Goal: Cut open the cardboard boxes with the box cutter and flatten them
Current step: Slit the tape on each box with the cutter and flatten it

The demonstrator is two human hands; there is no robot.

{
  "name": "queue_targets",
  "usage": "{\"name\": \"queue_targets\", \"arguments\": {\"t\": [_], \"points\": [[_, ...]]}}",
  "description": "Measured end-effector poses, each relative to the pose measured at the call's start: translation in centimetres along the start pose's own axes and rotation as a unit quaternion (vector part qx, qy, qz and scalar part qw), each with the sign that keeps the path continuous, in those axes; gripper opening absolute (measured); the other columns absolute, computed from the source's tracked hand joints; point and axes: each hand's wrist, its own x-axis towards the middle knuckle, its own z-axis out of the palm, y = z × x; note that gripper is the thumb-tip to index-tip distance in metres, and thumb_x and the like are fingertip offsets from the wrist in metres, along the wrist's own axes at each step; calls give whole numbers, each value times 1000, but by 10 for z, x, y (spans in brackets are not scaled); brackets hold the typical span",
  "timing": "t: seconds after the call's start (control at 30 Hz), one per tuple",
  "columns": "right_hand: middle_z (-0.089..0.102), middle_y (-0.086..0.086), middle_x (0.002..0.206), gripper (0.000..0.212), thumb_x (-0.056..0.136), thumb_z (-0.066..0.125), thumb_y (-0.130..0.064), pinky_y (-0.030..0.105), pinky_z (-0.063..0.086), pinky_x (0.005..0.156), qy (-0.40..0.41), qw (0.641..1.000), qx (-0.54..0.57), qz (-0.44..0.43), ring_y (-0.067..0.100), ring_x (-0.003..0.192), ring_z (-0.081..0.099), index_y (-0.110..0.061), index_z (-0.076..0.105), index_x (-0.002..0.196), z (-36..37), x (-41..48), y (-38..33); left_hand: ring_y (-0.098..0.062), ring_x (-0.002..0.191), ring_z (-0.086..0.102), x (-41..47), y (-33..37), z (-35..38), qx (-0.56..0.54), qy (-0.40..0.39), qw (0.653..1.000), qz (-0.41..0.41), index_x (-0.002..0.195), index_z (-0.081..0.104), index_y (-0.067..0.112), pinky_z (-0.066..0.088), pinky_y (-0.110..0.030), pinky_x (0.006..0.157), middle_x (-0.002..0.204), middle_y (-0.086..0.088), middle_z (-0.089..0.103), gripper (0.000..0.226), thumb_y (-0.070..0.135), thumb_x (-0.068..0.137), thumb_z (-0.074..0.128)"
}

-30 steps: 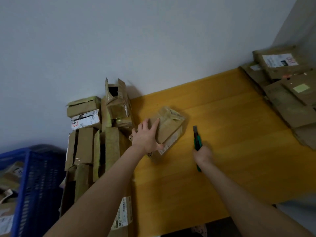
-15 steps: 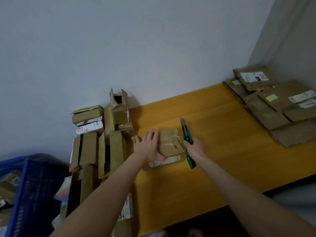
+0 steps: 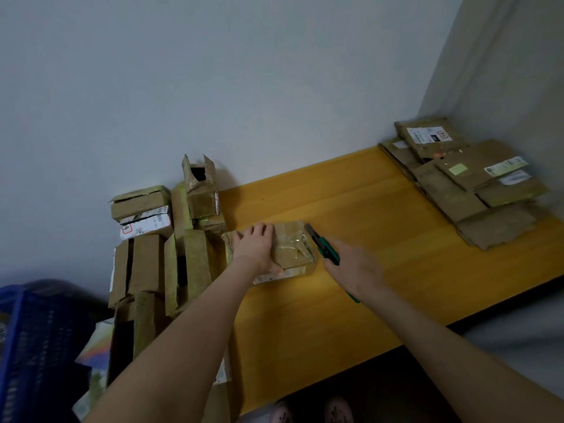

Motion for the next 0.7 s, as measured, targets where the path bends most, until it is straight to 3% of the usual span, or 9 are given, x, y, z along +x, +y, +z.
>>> {"name": "queue_targets", "arguments": {"t": [0.17,0.3,0.5,0.6,0.7], "points": [[58,-1,80,44,99,42,-33,27,41,51,-17,993,-115,-21,19,66,54,-35,35,142,-6,-4,-14,-32,145,16,-3,1,2,-12,4,1000,1,155,6,15,15,-54,118,157,-8,17,120,56,68,78],[49,-2,67,47,97,45,-14,27,32,44,-14,980,-195,-28,15,54,46,-30,39,141,-11,3,-30,-33,144,18,-4,2,3,-19,13,1000,1,154,9,14,14,-52,119,155,-9,21,117,55,69,78],[41,-2,66,37,90,45,1,26,26,46,-31,969,-243,-29,17,65,45,-17,53,122,-13,4,-47,-34,142,23,-4,3,6,-9,22,1000,-3,154,12,15,15,-51,119,153,-10,25,116,58,68,78],[45,-2,71,34,90,47,2,26,31,51,-38,965,-259,-28,16,67,46,-15,54,118,-11,1,-53,-33,143,22,-3,4,6,-4,18,1000,-6,154,11,16,13,-52,120,153,-10,24,116,58,68,77],[62,-1,95,31,90,50,1,26,37,60,-54,960,-273,-32,17,78,52,-15,56,116,-15,-2,-60,-33,143,21,-3,4,5,-6,11,1000,-9,154,10,16,13,-52,119,154,-11,24,117,58,69,77]]}}
